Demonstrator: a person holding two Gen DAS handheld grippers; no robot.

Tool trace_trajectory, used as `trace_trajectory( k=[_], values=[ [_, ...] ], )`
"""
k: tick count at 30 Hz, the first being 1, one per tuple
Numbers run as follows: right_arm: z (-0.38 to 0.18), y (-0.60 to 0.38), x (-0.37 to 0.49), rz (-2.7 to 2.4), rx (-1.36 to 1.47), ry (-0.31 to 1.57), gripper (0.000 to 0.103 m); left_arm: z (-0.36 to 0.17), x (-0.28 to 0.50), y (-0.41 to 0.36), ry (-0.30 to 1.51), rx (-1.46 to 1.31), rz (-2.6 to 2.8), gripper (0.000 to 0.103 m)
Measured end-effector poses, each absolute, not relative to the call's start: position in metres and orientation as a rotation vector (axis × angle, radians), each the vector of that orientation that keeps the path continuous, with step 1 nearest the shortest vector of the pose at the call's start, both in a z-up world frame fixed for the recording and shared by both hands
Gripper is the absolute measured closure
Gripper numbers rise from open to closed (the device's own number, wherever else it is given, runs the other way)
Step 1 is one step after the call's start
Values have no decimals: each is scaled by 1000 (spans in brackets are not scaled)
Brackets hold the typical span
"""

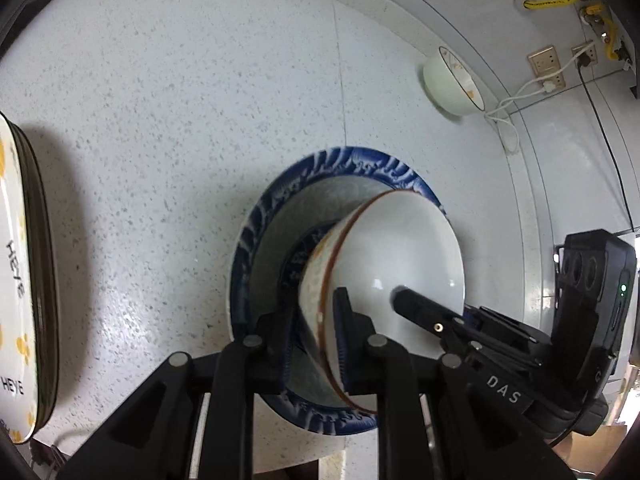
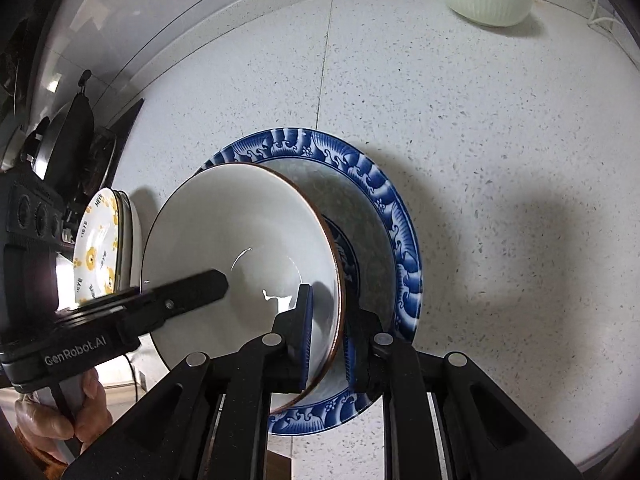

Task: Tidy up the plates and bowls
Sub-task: 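Lower the white bowl into the blue-and-white plate and open the right tool, then move the right tool to the orange-flower bowl by the wall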

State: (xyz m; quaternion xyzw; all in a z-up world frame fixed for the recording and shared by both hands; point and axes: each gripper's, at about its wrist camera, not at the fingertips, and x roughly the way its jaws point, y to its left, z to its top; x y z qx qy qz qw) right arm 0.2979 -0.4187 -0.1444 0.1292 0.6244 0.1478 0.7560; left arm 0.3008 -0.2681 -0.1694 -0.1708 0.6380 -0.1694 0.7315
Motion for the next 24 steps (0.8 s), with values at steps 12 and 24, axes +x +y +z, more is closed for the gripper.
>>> trace_trajectory(
  k=[12, 24],
  values=[
    [-122, -422, 290, 291, 285, 1264, 77, -133, 286, -239, 1291, -339, -392, 49],
    [-89, -450, 291, 320, 335, 1156, 42, -99, 299, -238, 1240, -319, -405, 29]
  ],
)
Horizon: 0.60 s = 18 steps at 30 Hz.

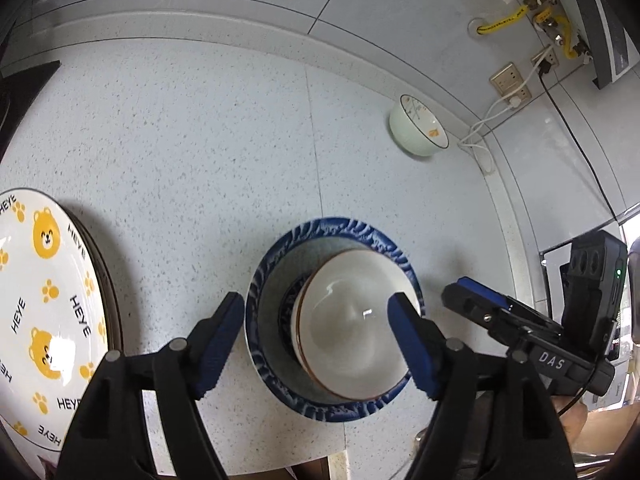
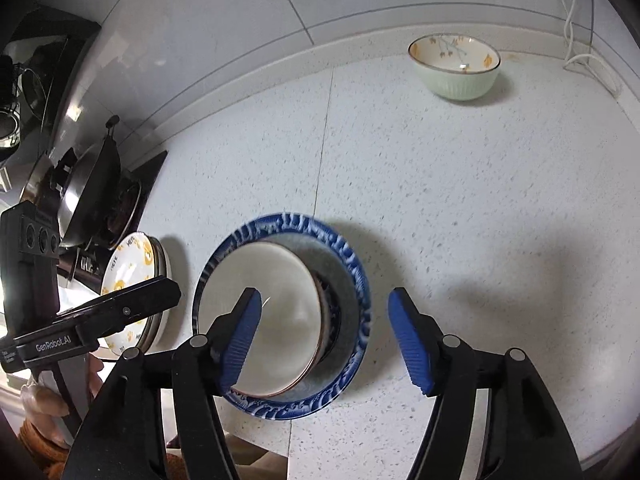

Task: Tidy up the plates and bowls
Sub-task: 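Move the right tool to the orange-flower bowl by the wall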

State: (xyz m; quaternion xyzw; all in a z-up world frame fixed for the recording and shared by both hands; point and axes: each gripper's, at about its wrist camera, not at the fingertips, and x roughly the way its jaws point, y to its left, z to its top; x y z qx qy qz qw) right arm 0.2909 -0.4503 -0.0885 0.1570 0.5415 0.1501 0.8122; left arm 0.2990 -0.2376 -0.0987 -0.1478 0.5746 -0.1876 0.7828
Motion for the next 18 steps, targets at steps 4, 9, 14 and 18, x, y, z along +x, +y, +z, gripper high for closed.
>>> trace_trajectory(
  k=[4, 9, 14, 18],
  values=[
    [-82, -472, 301, 287, 368, 1121, 39, -98, 324, -244, 1266, -351, -401, 29],
    [-79, -508, 320, 223, 404, 1090, 35, -104, 361, -258, 1288, -356, -392, 29],
    [-81, -539, 344, 161, 429, 1085, 35, -112, 407, -275, 1303, -343, -402, 29],
    [-83, -563, 372, 115, 456, 1081, 35, -118, 444, -297, 1314, -319, -418, 29]
  ],
)
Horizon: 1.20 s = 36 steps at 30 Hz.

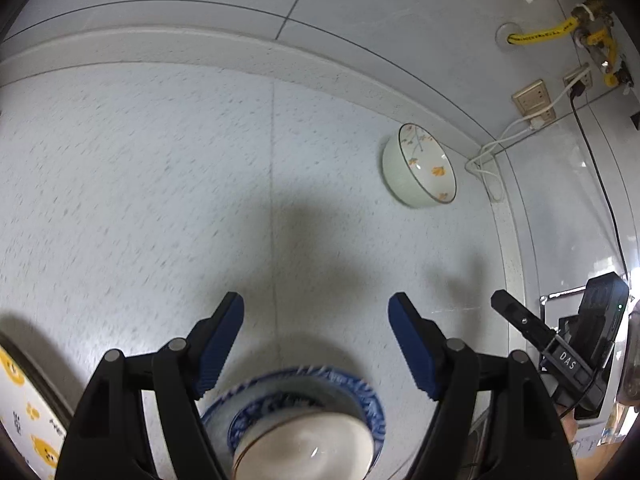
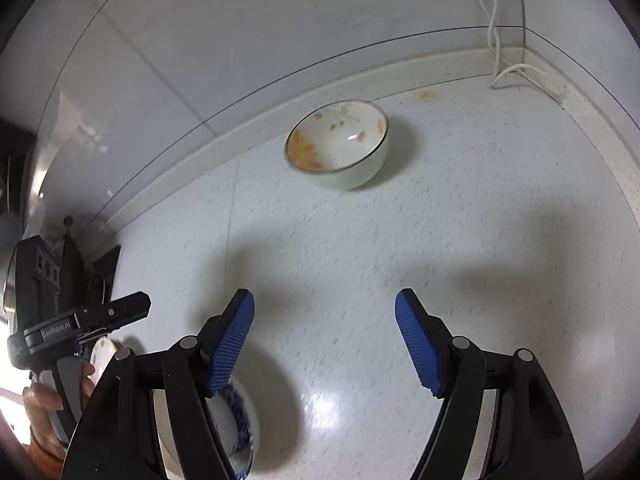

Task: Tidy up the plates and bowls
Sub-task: 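Move the right tool to the orange-flower bowl by the wall, then grasp the flower bowl rim with the right tool and lift it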

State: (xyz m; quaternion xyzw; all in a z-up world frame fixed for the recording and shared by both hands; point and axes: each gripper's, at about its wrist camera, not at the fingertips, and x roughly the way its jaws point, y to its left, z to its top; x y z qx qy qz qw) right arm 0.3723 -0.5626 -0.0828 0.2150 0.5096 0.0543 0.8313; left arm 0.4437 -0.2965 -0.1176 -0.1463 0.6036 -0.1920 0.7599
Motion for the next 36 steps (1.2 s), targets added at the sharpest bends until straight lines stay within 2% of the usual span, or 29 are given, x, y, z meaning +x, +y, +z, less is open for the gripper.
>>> trace_trajectory(
  k=[8, 18, 20, 21, 22, 23, 24, 25, 26, 28, 36],
  values=[
    [-94, -594, 436, 52, 465, 1092, 34, -131, 510, -356, 1323, -285, -439, 29],
    [-131, -611, 515, 45, 515, 1145, 34, -177, 587, -431, 1375, -337, -442, 29],
    [-143, -610, 527, 43, 518, 1173, 37, -190, 598, -443, 1397, -350, -451, 31],
    [-149, -611, 531, 40, 526, 1183, 45, -194, 602, -447, 1400, -355, -455, 32],
    [-156, -611, 534, 44, 543, 1193, 53, -199, 605, -451, 1406, -359, -463, 35],
    [-163, -612, 537, 58, 570, 1202, 58, -204, 607, -454, 1415, -361, -472, 50],
    [-169, -612, 539, 73, 591, 1213, 66, -210, 610, -457, 1432, -364, -480, 66],
    [-174, -612, 541, 88, 603, 1226, 73, -216, 612, -460, 1456, -368, -485, 73],
    [-178, -611, 542, 96, 607, 1231, 75, -219, 613, -461, 1458, -379, -493, 81],
    [-184, -610, 544, 107, 618, 1240, 83, -222, 615, -463, 1457, -387, -518, 86],
    [-184, -604, 539, 95, 594, 1251, 87, -217, 601, -461, 1463, -380, -507, 88]
  ],
)
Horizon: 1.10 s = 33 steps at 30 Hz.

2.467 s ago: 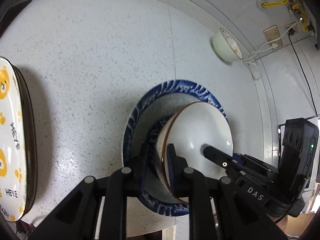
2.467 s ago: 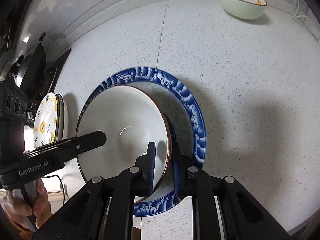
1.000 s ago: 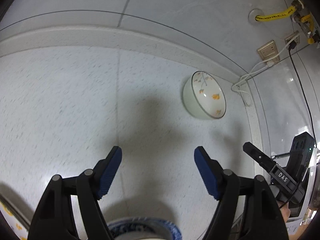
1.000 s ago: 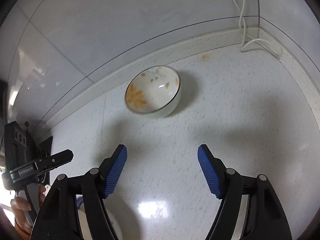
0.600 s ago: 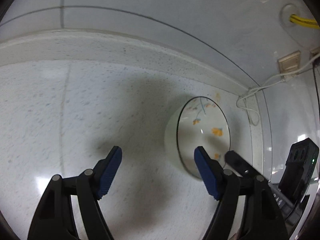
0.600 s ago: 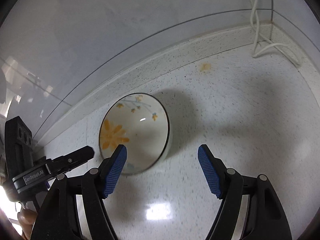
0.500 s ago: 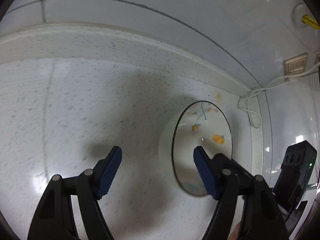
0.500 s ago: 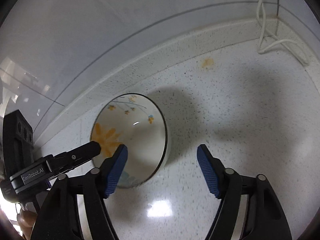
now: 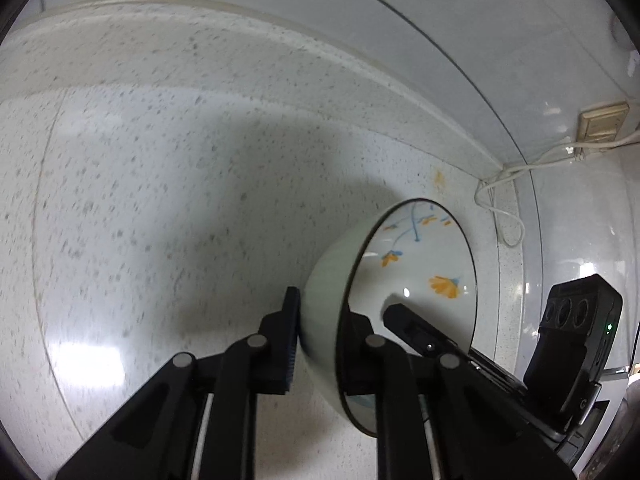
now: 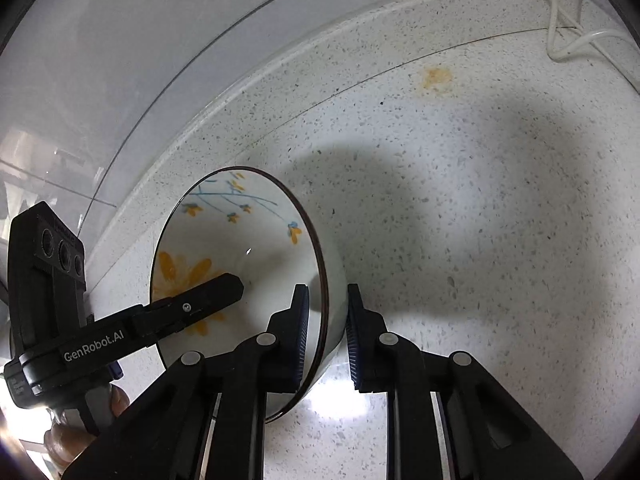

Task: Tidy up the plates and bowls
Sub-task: 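Grasp the flower bowl rim with the right tool and lift it, then nest the flower bowl into the white bowl and open the right tool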

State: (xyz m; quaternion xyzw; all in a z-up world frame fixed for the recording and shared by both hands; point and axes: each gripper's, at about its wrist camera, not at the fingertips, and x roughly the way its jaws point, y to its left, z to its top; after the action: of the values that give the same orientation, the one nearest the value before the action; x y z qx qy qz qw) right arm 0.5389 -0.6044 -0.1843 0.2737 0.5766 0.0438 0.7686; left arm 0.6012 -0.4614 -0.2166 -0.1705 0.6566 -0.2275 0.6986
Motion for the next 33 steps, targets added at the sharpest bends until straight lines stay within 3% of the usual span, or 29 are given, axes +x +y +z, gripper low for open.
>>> trace_trajectory(
  k=[9, 21, 33],
  values=[
    [-125, -582, 481, 116, 539, 1192, 87, -157, 536, -420, 1452, -456, -538, 88],
    [-32, -489, 350, 256, 420, 1102, 87, -74, 381, -306, 1384, -510, -545, 88],
    [-91, -431, 290, 370, 407, 1254, 87, -118, 291, -240, 1480, -498, -419, 88]
  ],
)
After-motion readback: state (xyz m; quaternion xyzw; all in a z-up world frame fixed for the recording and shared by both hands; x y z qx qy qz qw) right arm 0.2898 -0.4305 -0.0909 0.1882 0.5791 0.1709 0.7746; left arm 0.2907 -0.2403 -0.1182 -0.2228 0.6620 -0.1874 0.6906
